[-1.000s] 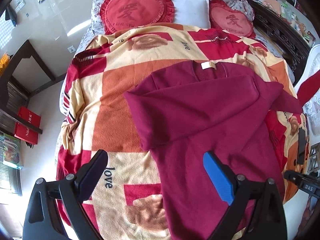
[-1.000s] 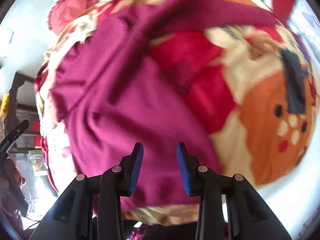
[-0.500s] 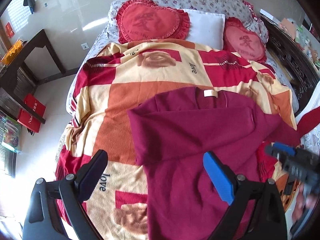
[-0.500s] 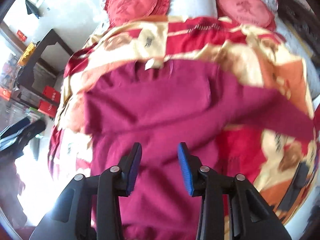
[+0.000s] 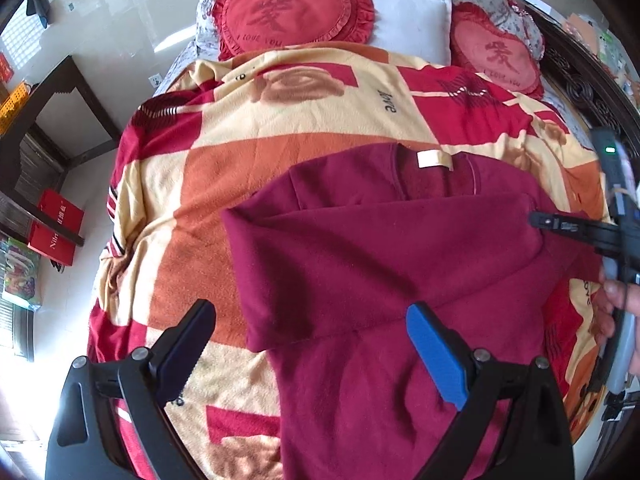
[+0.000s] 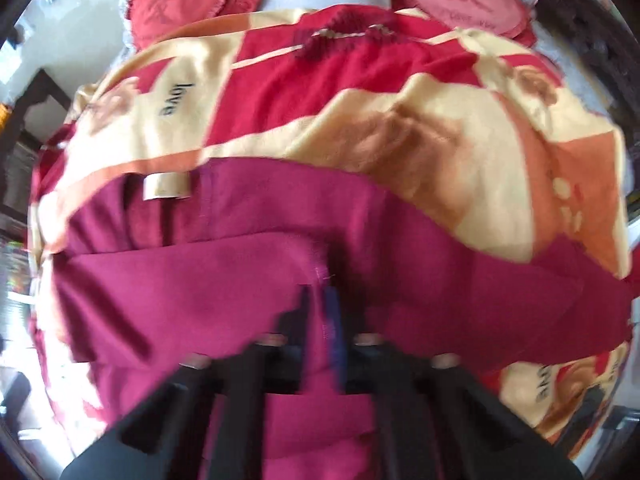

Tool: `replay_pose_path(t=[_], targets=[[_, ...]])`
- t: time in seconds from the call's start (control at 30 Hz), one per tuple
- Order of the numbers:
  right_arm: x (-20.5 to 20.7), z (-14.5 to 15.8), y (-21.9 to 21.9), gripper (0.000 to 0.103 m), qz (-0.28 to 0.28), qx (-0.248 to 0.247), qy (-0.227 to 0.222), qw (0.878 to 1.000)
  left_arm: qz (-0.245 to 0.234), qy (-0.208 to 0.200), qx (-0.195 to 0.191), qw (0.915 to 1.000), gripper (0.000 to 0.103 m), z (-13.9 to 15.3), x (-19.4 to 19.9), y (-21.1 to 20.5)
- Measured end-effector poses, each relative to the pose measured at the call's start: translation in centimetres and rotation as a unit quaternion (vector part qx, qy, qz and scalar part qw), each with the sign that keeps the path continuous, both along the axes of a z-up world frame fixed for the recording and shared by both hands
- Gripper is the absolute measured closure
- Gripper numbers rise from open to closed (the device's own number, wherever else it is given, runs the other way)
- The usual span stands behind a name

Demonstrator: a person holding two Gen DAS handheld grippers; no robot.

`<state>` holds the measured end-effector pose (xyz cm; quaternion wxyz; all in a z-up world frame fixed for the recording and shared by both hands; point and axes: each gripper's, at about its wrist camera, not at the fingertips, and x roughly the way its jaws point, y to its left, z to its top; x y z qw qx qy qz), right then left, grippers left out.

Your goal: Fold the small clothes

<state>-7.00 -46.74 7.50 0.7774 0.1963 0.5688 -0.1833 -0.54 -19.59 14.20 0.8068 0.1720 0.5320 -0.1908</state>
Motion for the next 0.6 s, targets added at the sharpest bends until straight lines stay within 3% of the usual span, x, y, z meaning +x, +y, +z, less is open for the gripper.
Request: replay_pose_path(t=[0.1,0.23,0.33,0.4,0.6], targets=[[-1.1,0.6,-0.7,0.103,-0.013,0.012,-0.026,1.0,0.008,0.005,0.001,1.0,0.004,-0.6,0.3,-0.3],[-0.9,-1.3,-0.6,0.103,-0.003,0.008,0.0,1.0,0.013,0.017,0.001,0.9998,0.004,-1.2,0.5,-0.9],[-1.8,-0.7,-1.4,0.101,-0.027,0.057,-0.024,0.998,0.006,0.017,0.003,0.9998,0.004,-1.5,0.6,-1.7],[-3.1,0.1,-1.8,0.091,-0.039,0.081,-0.04,0.995,0.002,0.02,0.004,0.9998,0.004,-1.7,0.6,-2.4],[-9.3,1.7,-3.9,0.091,-0.08,0.081,-0.063,0.992,-0.013,0.026,0.001,0.9996,0.004,-2.2,0.3,-4.9]])
